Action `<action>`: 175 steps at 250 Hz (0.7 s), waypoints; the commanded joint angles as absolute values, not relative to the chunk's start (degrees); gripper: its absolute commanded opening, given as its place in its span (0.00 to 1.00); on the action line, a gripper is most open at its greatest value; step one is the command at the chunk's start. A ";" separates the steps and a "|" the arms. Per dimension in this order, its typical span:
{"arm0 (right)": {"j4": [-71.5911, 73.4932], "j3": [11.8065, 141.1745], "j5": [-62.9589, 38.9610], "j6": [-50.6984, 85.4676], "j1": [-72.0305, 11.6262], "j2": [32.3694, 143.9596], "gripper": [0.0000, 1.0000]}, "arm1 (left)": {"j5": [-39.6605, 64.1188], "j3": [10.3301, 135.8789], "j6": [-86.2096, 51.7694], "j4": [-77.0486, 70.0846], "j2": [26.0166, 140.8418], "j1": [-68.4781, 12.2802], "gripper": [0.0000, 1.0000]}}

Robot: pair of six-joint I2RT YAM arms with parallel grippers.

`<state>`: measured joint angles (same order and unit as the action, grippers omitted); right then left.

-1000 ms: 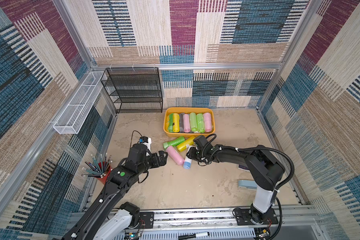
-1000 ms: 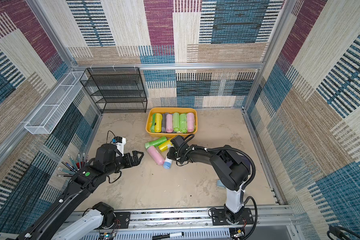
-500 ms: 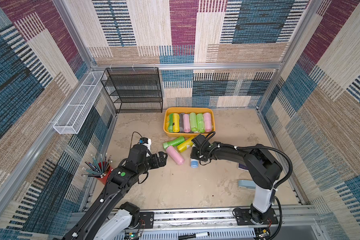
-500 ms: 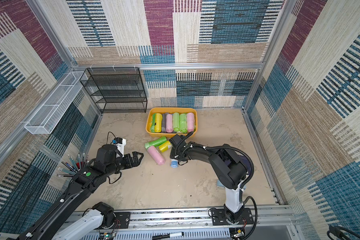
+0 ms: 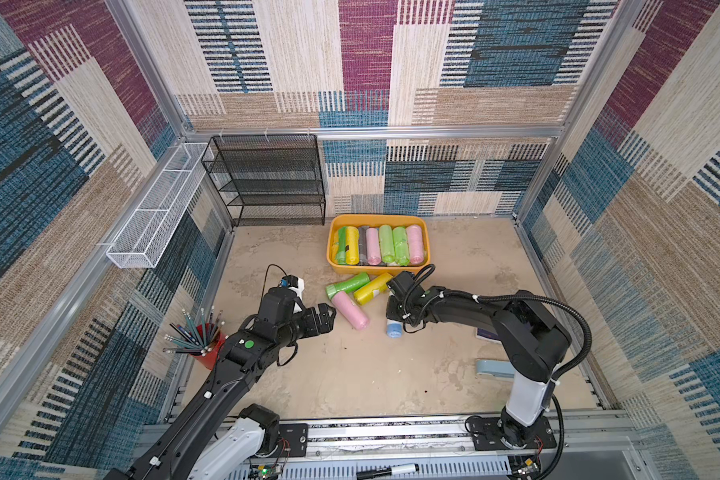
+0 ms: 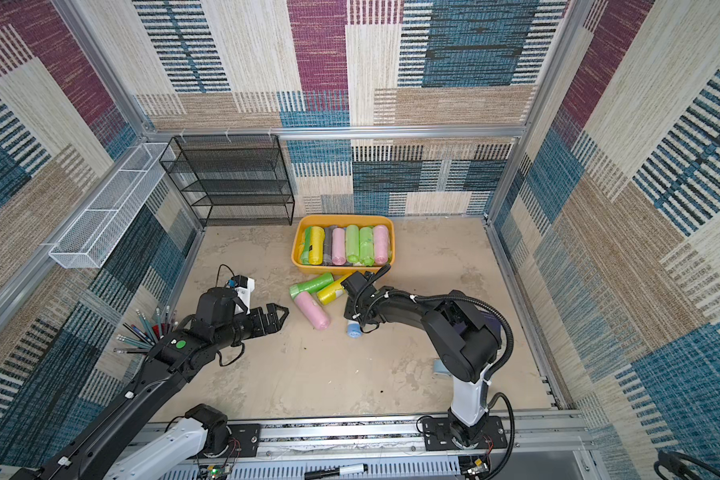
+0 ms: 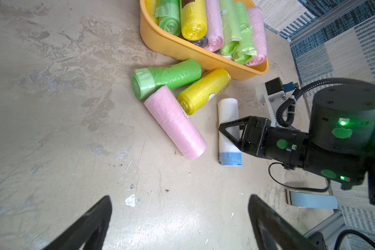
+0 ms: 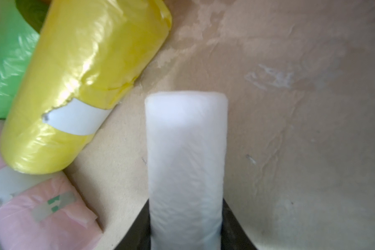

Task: Put the roll of trash bags into the storage box
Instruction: Pick up the roll of trash bags from the center of the board.

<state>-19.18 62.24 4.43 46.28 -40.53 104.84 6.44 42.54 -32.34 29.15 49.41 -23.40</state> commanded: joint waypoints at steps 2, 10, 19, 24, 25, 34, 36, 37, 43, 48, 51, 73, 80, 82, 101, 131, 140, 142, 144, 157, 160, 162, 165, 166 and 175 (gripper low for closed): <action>-20.60 61.87 2.11 46.76 -40.61 103.43 0.38 | 7.52 42.41 -30.67 27.49 49.03 -23.35 0.99; -20.30 61.87 1.84 46.74 -40.61 103.04 0.37 | 7.37 42.37 -30.68 27.54 48.98 -23.29 0.98; -19.92 61.86 1.60 46.76 -40.61 102.60 0.36 | 7.28 42.39 -30.71 27.59 48.97 -23.25 0.98; -19.78 61.84 1.47 46.81 -40.59 102.34 0.36 | 7.23 42.36 -30.68 27.60 48.96 -23.29 0.98; -19.78 61.86 1.48 46.79 -40.60 102.37 0.36 | 7.22 42.41 -30.72 27.64 48.96 -23.29 0.98; -19.60 61.96 1.22 46.88 -40.47 102.00 0.35 | 7.05 42.41 -30.72 27.69 48.96 -23.28 0.98; -19.64 61.98 1.14 46.92 -40.57 101.97 0.35 | 6.97 42.42 -30.79 27.69 48.93 -23.29 0.99; -19.62 62.02 1.10 46.93 -40.59 101.92 0.35 | 6.91 42.48 -30.87 27.73 48.99 -23.29 0.99; -19.71 62.21 1.00 46.93 -40.61 101.79 0.35 | 6.83 42.38 -30.82 27.78 48.96 -23.23 0.98; -19.72 62.34 1.02 46.97 -40.61 101.65 0.35 | 6.69 42.30 -30.87 27.84 48.93 -23.19 0.98; -19.65 62.35 0.94 46.94 -40.61 101.53 0.34 | 6.69 42.32 -30.87 27.84 48.94 -23.16 0.98; -19.20 62.28 0.35 47.29 -40.56 100.52 0.33 | 6.64 42.30 -30.93 27.98 48.91 -23.18 0.98; -18.94 62.10 0.19 47.44 -40.61 100.10 0.32 | 6.61 42.32 -30.86 28.04 48.91 -23.15 0.98; -18.84 62.06 0.22 47.48 -40.61 99.93 0.32 | 6.64 42.33 -30.90 28.01 48.94 -23.19 0.98; -17.94 61.62 -0.41 47.72 -40.61 98.63 0.32 | 6.59 42.31 -30.91 28.02 48.96 -23.15 0.98; -16.51 60.95 -1.39 48.11 -40.61 96.61 0.32 | 6.34 42.04 -30.94 27.86 48.95 -23.06 0.98; -16.29 60.94 -1.62 48.17 -40.61 96.19 0.32 | 6.24 42.03 -30.95 27.78 48.95 -23.00 0.98; -16.22 60.98 -1.66 48.21 -40.61 96.07 0.32 | 6.24 42.02 -31.01 27.84 48.93 -23.02 0.99; -16.18 60.99 -1.73 48.24 -40.61 96.00 0.32 | 6.28 42.01 -31.02 27.79 48.95 -23.03 0.98; -15.72 60.99 -2.17 48.45 -40.61 95.39 0.32 | 6.25 41.92 -30.98 27.74 48.96 -22.96 0.98; -15.57 60.94 -2.27 48.50 -40.61 95.24 0.32 | 6.32 41.93 -30.96 27.84 48.93 -23.01 0.98; -15.49 60.96 -2.39 48.51 -40.61 95.16 0.32 | 6.33 41.95 -30.97 27.85 48.95 -23.02 0.98; -15.31 60.91 -2.52 48.62 -40.61 95.04 0.32 | 6.25 41.95 -31.02 27.78 48.95 -22.98 0.98; -15.26 60.91 -2.58 48.61 -40.61 94.98 0.32 | 6.25 41.94 -31.02 27.78 48.95 -23.01 0.98; -14.61 60.77 -3.05 48.92 -40.58 94.51 0.31 | 6.16 41.88 -31.07 27.74 48.96 -22.96 0.99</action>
<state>-18.61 60.99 -1.17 47.79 -40.53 96.03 6.33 42.15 -32.32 28.93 49.06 -23.07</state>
